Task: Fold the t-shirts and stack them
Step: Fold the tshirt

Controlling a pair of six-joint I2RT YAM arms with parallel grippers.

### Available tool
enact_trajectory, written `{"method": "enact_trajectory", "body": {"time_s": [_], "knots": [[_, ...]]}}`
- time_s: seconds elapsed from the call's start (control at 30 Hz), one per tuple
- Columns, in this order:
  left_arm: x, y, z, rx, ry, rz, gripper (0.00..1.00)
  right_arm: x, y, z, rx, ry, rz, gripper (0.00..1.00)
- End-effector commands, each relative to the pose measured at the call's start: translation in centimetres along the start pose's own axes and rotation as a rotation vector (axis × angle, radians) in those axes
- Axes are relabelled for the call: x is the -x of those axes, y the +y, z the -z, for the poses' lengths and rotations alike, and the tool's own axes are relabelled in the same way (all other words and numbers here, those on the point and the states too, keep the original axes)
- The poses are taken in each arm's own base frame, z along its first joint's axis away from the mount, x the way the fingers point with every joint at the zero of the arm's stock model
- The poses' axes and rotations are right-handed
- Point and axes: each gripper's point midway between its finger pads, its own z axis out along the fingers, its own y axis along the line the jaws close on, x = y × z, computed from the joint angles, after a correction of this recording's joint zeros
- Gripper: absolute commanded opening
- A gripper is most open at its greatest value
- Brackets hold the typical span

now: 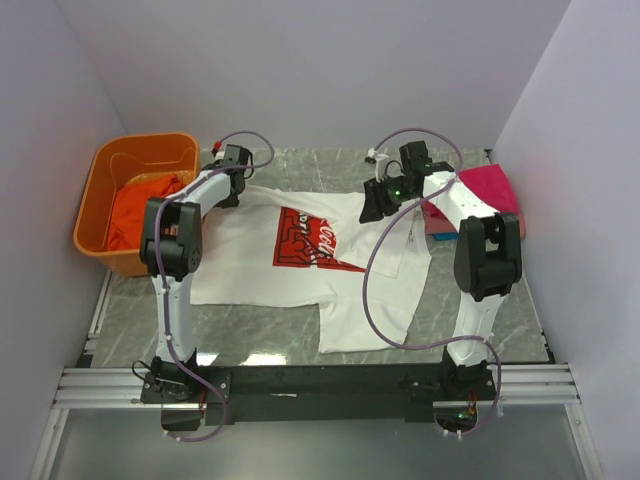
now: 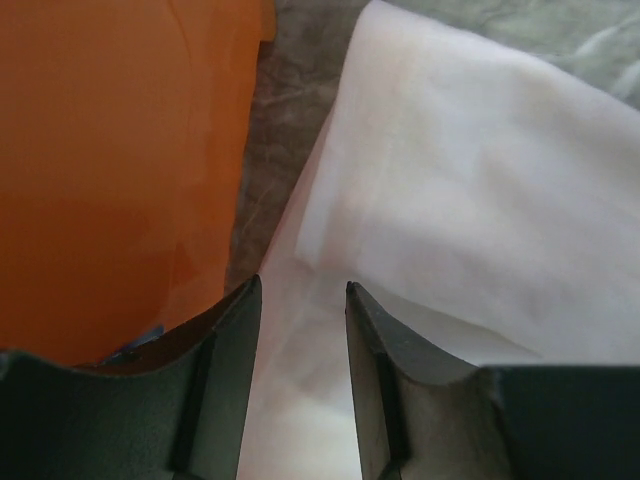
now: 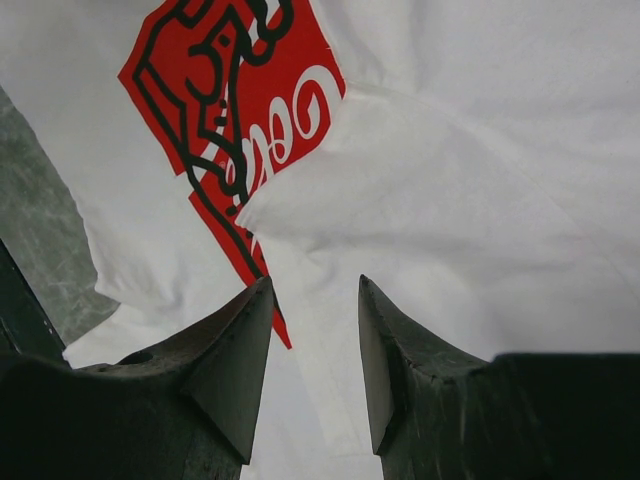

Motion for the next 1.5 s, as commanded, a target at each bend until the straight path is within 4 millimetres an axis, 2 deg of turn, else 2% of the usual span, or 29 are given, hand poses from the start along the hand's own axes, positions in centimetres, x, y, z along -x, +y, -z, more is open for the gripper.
{"method": "enact_trajectory", "body": {"time_s": [0.0, 0.13, 0.47, 0.53, 0.57, 0.67, 0.9, 1.03, 1.13, 1.2, 1.23, 1.3, 1.37, 1.47], "knots": [[1.9, 0.7, -0.1, 0.021, -0.023, 0.0, 0.45, 1.8, 0.6, 1.6, 0.004, -0.061, 0.039, 0.47], [2.3, 0.6, -0.9, 0.022, -0.007, 0.001, 0.45, 1.7, 0.6, 1.6, 0.006, -0.06, 0.036, 0.47], [0.9, 0.4, -2.5, -0.013, 0.047, -0.017, 0.42, 1.6, 0.4, 1.6, 0.011, -0.06, 0.021, 0.47], [0.9, 0.6, -2.6, -0.014, 0.049, -0.015, 0.35, 1.6, 0.4, 1.6, 0.012, -0.059, 0.021, 0.47], [0.8, 0.8, -2.8, -0.014, 0.052, -0.012, 0.27, 1.5, 0.3, 1.6, 0.011, -0.058, 0.018, 0.47], [0.9, 1.0, -3.0, -0.017, 0.054, -0.008, 0.22, 1.5, 0.4, 1.6, 0.012, -0.057, 0.017, 0.47], [2.2, 1.6, -2.3, -0.016, 0.019, 0.004, 0.01, 1.1, 0.1, 1.5, 0.008, -0.047, 0.012, 0.47], [3.4, 2.2, -1.5, -0.014, -0.011, 0.026, 0.0, 1.0, 0.0, 1.4, 0.007, -0.042, 0.012, 0.47], [3.8, 2.0, -0.8, -0.05, -0.017, 0.038, 0.01, 0.6, 0.1, 1.1, 0.027, -0.013, 0.036, 0.47], [4.5, 1.7, 0.1, -0.086, -0.037, 0.054, 0.06, -0.1, 0.6, 0.7, 0.041, 0.016, 0.045, 0.47], [4.1, 1.5, 0.2, -0.106, -0.032, 0.054, 0.11, -0.1, 0.6, 0.6, 0.041, 0.016, 0.049, 0.47], [4.2, 1.6, 0.9, -0.124, -0.042, 0.07, 0.24, -0.4, 0.8, 0.3, 0.046, 0.022, 0.049, 0.47], [4.5, 1.6, 1.4, -0.139, -0.054, 0.083, 0.3, -0.4, 0.8, 0.2, 0.046, 0.021, 0.048, 0.47], [4.5, 1.6, 1.7, -0.143, -0.055, 0.098, 0.33, -0.3, 0.7, 0.0, 0.047, 0.025, 0.045, 0.47]]}}
